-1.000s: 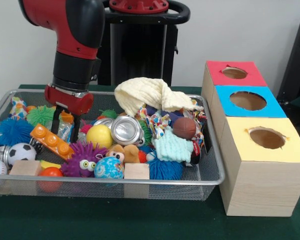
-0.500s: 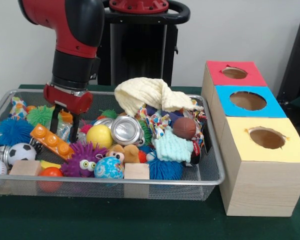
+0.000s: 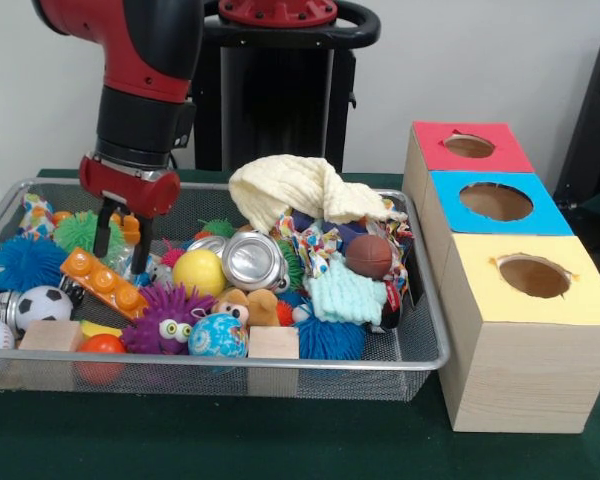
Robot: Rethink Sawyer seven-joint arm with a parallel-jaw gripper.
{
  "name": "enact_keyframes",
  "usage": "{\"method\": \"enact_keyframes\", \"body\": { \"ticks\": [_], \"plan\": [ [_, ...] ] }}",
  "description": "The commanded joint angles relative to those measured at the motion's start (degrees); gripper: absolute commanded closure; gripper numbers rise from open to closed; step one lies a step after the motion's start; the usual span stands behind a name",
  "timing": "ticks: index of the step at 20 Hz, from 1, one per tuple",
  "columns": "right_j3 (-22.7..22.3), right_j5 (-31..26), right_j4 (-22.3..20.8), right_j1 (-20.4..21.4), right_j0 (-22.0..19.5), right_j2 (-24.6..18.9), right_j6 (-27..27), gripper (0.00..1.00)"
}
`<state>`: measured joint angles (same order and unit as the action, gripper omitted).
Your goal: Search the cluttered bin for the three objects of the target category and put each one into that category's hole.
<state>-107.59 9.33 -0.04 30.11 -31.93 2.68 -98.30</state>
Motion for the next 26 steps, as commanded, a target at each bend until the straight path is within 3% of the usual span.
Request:
{"method": "enact_keyframes", "body": {
  "ticks": [1,12,26],
  "plan": [
    [-1.64,-6.19,0.38,1.36,-0.05,-2.60,-8.85,0.00],
    [-5.01,-0.11,-0.43,-0.15,-0.78,-1.76,-11.54,0.00],
    [-3.71,3.39,-0.43,-2.43,-2.01,-0.78,-11.62,0.00]
  ]
}}
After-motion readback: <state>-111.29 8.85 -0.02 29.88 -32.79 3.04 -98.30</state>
